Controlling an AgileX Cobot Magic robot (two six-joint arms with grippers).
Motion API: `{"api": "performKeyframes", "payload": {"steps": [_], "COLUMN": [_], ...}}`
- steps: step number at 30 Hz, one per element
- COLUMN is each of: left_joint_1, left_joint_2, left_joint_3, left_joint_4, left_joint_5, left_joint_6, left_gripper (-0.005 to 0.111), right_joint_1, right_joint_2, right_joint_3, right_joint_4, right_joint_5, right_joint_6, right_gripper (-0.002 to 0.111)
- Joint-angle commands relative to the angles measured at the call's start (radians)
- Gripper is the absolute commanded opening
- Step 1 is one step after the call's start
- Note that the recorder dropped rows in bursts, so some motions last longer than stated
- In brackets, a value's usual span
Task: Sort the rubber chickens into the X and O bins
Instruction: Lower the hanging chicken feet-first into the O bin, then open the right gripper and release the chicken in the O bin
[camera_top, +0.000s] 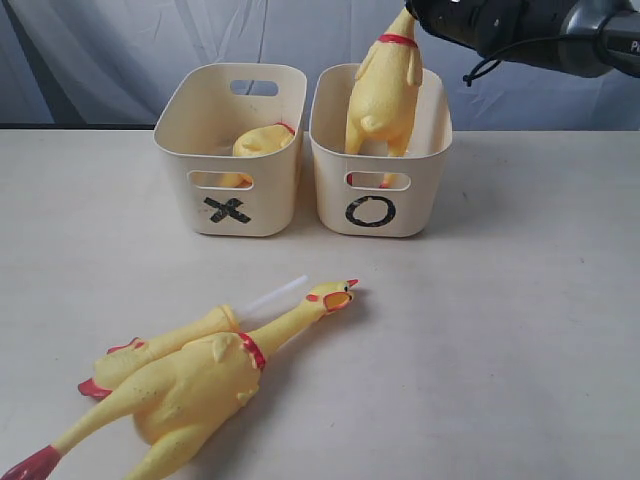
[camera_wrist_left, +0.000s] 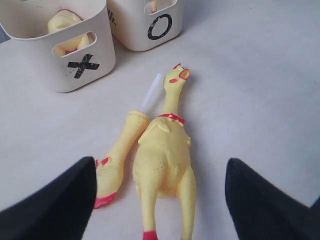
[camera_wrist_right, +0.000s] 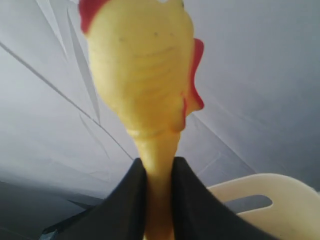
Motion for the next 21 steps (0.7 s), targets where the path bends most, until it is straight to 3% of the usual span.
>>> {"api": "performKeyframes", "payload": {"steps": [1,21], "left_joint_1": [0.003,0.003], "left_joint_2": [-0.006,-0.006], "left_joint_3": [0.002,0.002], "left_joint_4": [0.005,0.005], "left_joint_5": [0.001,0.003], "left_joint_6": [-0.005,-0.005], "left_gripper": [0.068,0.068], "right_joint_1": [0.003,0.003], "right_joint_2": [-0.002,-0.002], "right_joint_3": [-0.01,-0.01], "right_joint_4": [-0.01,-0.047], "right_joint_5": [-0.006,0.069], "right_joint_6": [0.001,-0.003], "right_gripper": [-0.001,-0.001]}}
